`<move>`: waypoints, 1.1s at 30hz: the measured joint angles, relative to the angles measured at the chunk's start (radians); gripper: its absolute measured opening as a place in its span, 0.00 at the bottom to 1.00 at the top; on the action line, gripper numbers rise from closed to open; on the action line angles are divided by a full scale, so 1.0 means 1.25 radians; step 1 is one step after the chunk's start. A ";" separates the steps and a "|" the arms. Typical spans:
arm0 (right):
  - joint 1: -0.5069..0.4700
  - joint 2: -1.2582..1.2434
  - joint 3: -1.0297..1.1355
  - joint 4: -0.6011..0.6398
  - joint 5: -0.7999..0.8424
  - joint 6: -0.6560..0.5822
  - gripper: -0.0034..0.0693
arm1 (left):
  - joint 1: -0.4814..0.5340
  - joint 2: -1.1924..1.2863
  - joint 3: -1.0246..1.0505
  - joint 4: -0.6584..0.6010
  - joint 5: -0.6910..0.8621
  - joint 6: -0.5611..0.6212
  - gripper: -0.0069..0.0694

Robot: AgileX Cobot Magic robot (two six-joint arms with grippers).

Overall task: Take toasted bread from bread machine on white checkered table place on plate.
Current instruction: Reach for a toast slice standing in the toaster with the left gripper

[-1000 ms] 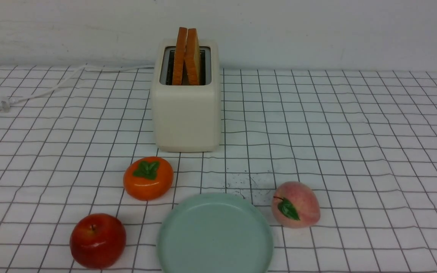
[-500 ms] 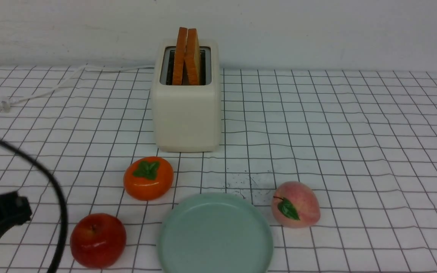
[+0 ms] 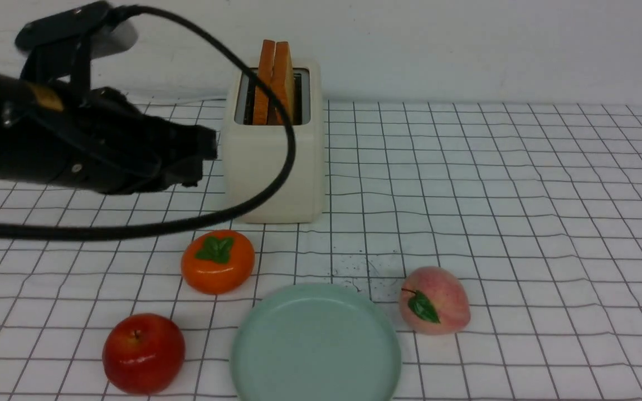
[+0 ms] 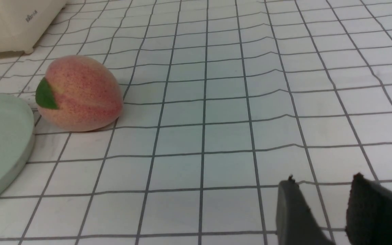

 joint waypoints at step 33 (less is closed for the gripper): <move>0.005 0.009 -0.074 0.415 -0.192 0.114 0.31 | -0.001 0.060 -0.032 -0.035 -0.091 0.078 0.07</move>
